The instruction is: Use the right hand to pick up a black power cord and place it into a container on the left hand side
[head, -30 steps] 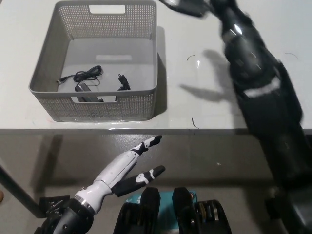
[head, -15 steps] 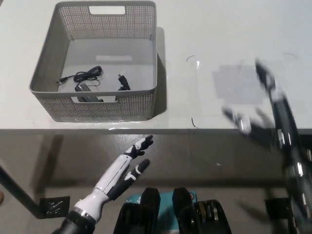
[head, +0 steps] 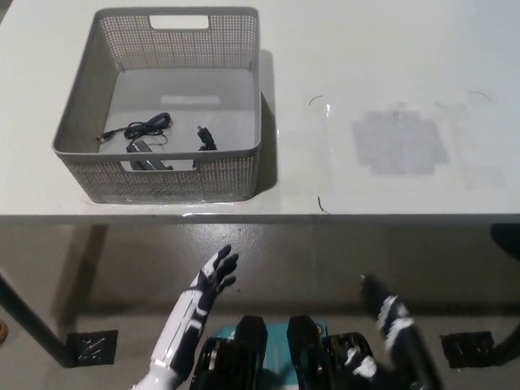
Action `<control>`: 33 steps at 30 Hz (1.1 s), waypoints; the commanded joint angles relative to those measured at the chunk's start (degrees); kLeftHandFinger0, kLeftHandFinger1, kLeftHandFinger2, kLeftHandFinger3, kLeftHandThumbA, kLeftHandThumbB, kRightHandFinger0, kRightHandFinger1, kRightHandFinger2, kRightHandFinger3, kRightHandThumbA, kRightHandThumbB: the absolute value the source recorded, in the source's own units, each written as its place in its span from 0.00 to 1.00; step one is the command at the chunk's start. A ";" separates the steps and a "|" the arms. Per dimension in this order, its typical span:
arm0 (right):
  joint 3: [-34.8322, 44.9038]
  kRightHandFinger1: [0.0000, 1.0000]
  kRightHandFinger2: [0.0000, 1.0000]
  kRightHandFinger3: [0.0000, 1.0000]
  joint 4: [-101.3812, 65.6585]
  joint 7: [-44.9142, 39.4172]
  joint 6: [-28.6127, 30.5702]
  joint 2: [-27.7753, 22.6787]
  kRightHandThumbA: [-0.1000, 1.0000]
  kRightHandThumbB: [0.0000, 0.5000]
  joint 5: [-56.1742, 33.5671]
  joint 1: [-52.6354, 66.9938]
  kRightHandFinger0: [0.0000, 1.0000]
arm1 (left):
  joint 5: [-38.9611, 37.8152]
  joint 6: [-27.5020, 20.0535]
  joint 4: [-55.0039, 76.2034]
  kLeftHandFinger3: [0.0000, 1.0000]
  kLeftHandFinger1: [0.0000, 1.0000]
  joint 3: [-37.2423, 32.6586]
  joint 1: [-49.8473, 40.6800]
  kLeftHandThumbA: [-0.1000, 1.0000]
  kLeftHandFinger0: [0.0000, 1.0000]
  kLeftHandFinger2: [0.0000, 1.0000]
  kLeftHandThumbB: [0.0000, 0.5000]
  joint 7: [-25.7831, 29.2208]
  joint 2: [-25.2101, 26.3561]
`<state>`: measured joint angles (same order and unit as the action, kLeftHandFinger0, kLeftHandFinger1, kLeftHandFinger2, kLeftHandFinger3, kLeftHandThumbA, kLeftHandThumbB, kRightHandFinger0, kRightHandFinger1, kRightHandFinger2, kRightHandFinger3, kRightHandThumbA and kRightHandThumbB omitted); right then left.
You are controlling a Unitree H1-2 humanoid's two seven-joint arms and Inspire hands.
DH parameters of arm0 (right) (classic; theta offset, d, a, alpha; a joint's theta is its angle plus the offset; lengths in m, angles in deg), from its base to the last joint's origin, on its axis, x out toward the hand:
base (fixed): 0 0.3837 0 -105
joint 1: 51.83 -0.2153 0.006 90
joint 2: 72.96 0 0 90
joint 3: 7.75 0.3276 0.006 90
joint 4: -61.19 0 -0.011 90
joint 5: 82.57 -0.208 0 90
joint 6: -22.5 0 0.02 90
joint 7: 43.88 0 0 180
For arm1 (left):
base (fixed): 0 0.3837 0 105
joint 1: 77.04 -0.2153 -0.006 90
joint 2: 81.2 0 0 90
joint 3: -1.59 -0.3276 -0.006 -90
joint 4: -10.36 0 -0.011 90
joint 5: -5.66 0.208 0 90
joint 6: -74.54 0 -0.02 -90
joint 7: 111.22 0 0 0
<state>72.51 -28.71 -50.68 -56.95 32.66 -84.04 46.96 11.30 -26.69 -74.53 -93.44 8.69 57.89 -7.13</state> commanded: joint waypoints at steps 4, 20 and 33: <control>-1.00 1.00 1.00 1.00 6.92 -7.54 4.85 1.90 1.00 0.84 -9.63 -2.40 1.00 | -1.71 -4.29 0.97 1.00 1.00 0.27 -2.23 1.00 1.00 1.00 0.27 1.85 0.04; -3.05 1.00 1.00 1.00 12.81 -9.26 10.85 1.12 1.00 0.74 -6.45 -2.09 1.00 | -1.31 -7.69 -2.69 1.00 1.00 -1.01 -6.51 1.00 1.00 1.00 0.24 1.91 0.91; -4.14 1.00 1.00 1.00 14.30 -9.51 13.15 0.69 1.00 0.77 -5.71 0.21 1.00 | -0.83 -8.00 -3.79 1.00 1.00 -1.56 -9.36 1.00 1.00 1.00 0.26 1.94 1.22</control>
